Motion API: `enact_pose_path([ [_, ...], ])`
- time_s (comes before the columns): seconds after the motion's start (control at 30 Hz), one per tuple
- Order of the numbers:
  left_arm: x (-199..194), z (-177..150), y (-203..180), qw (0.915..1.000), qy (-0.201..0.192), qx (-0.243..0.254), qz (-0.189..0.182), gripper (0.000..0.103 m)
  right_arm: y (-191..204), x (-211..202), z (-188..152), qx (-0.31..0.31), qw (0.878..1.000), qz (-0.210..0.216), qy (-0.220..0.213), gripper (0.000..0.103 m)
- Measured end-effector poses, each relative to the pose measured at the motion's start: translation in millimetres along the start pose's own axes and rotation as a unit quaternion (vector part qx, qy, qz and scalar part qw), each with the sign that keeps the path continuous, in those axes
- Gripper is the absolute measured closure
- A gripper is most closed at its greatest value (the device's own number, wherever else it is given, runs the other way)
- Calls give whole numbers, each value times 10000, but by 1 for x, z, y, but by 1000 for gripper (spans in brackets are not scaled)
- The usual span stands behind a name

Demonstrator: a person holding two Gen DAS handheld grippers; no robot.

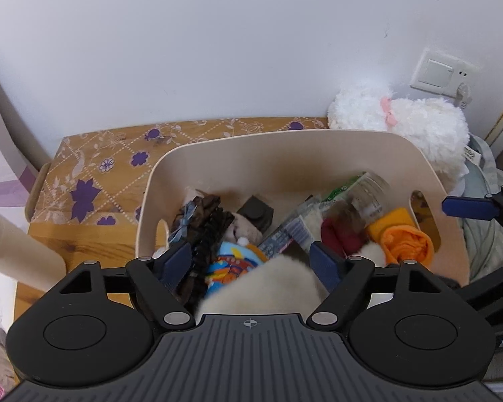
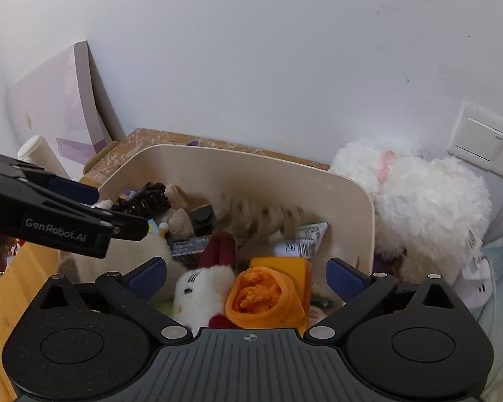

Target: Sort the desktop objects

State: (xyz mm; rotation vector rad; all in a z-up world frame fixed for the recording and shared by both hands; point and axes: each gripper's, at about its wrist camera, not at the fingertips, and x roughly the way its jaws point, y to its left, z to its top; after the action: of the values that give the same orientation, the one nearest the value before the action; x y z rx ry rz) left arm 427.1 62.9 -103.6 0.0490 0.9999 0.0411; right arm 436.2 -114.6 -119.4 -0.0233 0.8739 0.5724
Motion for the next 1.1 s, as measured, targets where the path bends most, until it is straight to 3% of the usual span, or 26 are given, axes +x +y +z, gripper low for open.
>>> enact_pose_path([
  [0.4,-67,-27,4,9999,69,77,15,24,26,-59,-10,226,9992,-332,-32,0],
  [0.77,-149,-62,15,9996,-218,155,23,24,63,-122,-32,182,9988,-439,-88,0],
  [1.1,-209,-101,11,9979,-369,528,58,24,94,-186,-59,15,9989,-465,-102,0],
])
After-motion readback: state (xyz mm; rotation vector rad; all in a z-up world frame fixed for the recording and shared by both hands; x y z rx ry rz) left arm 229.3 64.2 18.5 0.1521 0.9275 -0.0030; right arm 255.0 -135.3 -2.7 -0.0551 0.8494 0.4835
